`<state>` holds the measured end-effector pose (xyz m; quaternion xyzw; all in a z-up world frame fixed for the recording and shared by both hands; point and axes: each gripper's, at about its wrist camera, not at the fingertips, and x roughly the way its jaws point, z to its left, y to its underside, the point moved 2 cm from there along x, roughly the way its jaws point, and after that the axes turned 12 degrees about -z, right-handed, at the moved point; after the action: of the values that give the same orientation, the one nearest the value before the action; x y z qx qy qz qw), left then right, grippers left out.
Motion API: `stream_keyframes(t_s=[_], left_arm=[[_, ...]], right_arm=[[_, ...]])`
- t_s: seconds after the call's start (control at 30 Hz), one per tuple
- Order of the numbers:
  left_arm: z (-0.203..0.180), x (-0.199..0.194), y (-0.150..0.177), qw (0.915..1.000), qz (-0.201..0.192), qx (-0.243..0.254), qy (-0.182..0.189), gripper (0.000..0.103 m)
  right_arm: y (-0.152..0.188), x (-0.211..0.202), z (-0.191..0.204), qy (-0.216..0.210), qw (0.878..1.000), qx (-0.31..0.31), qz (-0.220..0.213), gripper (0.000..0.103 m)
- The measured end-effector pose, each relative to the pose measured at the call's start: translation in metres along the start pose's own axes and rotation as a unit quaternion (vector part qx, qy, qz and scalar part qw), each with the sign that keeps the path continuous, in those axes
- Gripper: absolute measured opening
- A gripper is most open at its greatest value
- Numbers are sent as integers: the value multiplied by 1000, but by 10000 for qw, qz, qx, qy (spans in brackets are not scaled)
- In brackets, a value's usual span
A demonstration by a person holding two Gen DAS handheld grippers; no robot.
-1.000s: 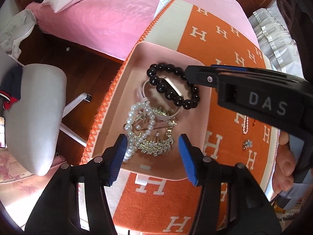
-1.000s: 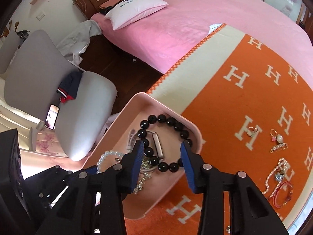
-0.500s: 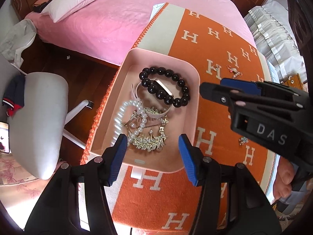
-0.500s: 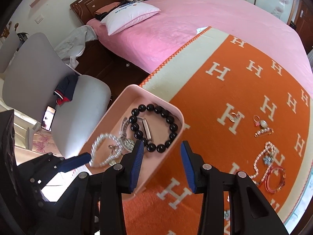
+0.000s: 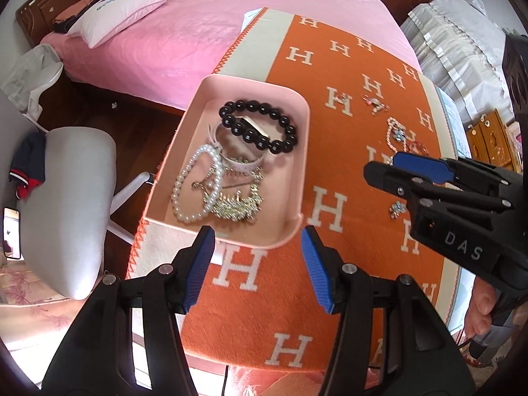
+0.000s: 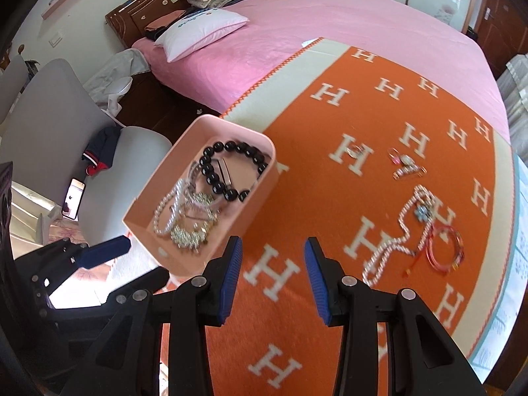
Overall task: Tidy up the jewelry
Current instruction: 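Move both open tools from the tray back over the remaining jewelry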
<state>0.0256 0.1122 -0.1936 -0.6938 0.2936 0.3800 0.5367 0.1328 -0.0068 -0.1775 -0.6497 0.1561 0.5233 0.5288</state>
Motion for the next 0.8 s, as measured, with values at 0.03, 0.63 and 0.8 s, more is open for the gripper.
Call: stream_keyframes(t_s=[0.03, 0.63, 0.8], left_arm=[[-3, -2, 2, 10000, -6, 23, 12, 52], [-79, -35, 34, 9961, -59, 791, 376, 52], [-105, -40, 35, 9931, -102, 1061, 482, 51]], right_arm=[[6, -5, -3, 35, 10000, 21, -10, 40], [83, -91, -58, 582, 9973, 339, -305, 40], [98, -112, -79, 714, 9951, 543, -427, 40]])
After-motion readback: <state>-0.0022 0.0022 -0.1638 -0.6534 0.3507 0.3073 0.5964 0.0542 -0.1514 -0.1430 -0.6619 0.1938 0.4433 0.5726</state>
